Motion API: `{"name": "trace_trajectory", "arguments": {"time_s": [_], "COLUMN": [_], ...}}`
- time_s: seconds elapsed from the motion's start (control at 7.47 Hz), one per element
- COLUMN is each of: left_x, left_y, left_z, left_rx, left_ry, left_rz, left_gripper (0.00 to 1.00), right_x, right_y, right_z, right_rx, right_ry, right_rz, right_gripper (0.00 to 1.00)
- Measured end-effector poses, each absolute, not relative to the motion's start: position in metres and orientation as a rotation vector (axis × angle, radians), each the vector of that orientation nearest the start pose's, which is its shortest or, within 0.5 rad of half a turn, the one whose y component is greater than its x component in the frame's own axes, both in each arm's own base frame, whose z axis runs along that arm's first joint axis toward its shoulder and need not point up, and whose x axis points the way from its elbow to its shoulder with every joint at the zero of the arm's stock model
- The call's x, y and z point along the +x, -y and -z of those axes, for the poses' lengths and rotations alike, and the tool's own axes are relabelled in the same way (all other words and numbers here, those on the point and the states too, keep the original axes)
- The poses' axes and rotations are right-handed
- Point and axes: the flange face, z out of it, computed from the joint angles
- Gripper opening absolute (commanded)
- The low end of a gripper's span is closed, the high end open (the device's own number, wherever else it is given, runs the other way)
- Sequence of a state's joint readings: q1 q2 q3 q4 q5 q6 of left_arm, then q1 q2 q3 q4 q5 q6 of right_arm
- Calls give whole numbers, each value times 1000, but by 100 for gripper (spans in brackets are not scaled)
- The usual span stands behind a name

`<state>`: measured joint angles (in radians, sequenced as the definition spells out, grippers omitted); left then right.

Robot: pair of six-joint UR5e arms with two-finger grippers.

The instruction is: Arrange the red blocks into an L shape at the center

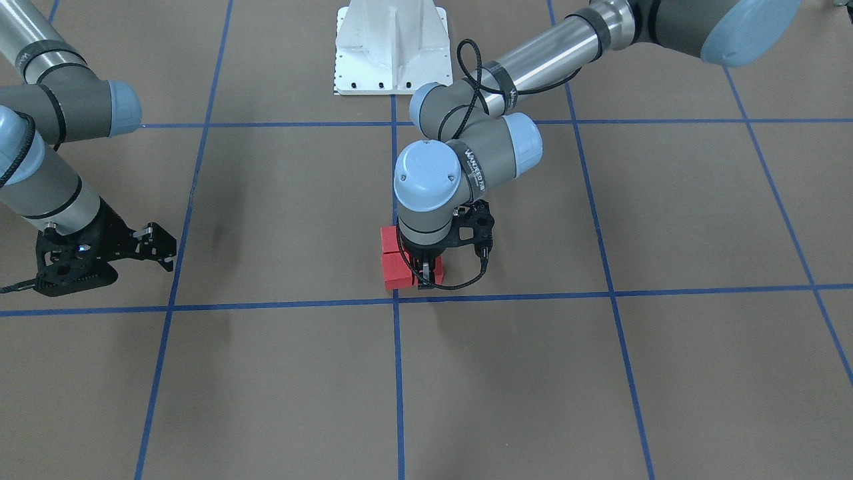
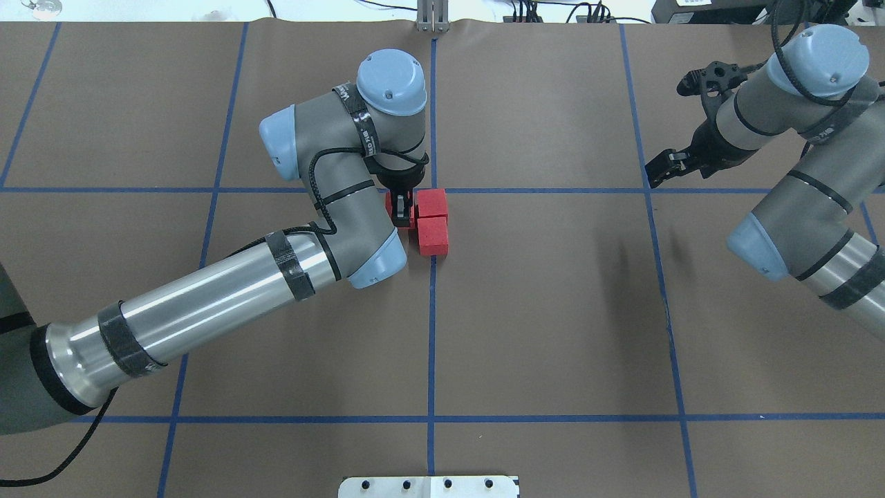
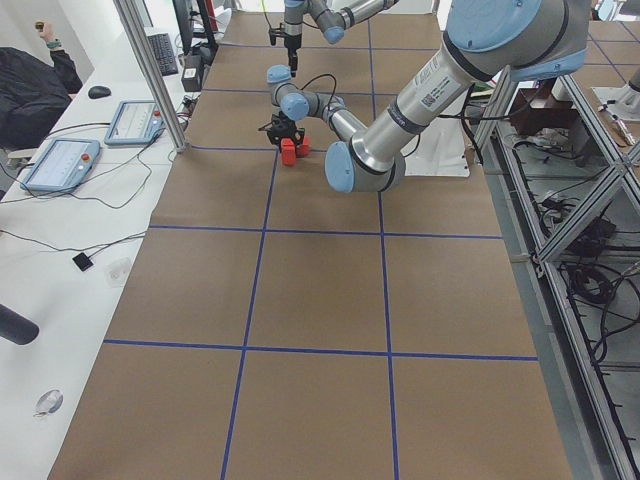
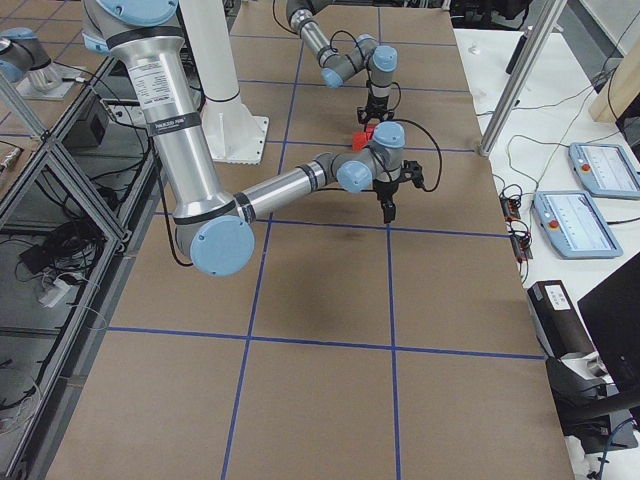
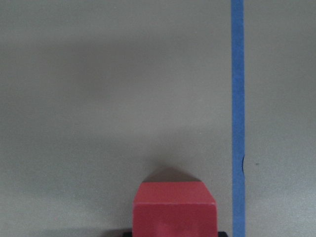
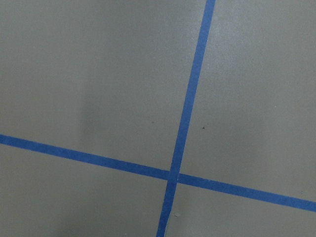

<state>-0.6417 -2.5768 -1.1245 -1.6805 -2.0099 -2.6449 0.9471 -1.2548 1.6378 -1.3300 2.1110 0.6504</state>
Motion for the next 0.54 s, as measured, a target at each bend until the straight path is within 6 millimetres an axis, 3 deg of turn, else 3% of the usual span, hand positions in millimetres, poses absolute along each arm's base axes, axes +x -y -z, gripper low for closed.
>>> {"name": "trace_trajectory", "arguments": {"time_s": [0.54], "left_x": [596], "left_y": [577], "left_z": [-188], "left_rx": [-606], "left_ry": [-616], "left_rz": [1475], "left_gripper": [100], "right_x": [-300], "right_y": [557], "right_z": [-430], "right_rx": [178], "right_ry": [783], "right_rz": [144], "right_gripper": [99]}}
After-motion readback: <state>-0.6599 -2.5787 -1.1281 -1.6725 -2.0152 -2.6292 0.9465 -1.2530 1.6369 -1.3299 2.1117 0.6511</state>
